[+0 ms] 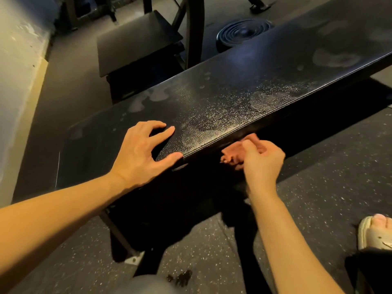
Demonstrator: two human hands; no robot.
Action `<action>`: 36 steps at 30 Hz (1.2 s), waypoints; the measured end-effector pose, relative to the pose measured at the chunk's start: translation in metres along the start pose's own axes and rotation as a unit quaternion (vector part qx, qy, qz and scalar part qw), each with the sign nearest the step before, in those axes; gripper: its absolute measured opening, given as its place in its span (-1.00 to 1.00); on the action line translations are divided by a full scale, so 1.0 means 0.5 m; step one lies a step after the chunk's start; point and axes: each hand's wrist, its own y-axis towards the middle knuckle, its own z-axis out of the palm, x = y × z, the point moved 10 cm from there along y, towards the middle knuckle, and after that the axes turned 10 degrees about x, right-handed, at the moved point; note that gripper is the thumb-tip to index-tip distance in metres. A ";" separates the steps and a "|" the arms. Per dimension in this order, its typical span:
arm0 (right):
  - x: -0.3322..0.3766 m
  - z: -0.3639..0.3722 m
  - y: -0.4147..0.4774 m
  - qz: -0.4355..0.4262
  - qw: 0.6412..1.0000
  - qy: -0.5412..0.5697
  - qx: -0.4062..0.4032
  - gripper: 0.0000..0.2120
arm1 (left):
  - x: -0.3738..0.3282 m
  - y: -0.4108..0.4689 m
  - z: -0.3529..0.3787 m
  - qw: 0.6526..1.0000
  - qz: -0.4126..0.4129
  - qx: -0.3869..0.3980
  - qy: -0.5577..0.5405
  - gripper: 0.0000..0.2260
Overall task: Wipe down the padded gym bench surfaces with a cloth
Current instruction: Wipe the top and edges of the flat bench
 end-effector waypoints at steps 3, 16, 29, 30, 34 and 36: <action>-0.015 0.034 -0.023 -0.005 1.000 0.001 0.002 -0.78 | 0.001 0.000 0.002 1.000 0.001 -0.002 -0.002 -0.39; -0.042 0.042 -0.023 -0.006 0.997 -0.070 -0.014 -0.86 | -0.001 0.001 0.002 1.000 0.003 -0.005 0.008 -0.40; 0.013 0.075 -0.064 -0.025 0.996 -0.050 0.074 -0.86 | -0.001 -0.002 0.002 1.000 -0.006 0.007 -0.001 -0.39; 0.004 0.064 -0.049 -0.020 0.997 -0.044 0.062 -0.87 | -0.002 -0.002 0.002 1.000 -0.006 0.008 -0.002 -0.39; -0.014 -0.008 0.003 0.000 0.999 -0.034 -0.032 -0.88 | -0.005 -0.001 0.004 1.000 -0.004 0.008 0.003 -0.40; -0.011 0.018 -0.024 -0.015 0.998 -0.053 -0.027 -0.88 | -0.001 0.000 0.003 1.000 -0.004 0.004 0.002 -0.40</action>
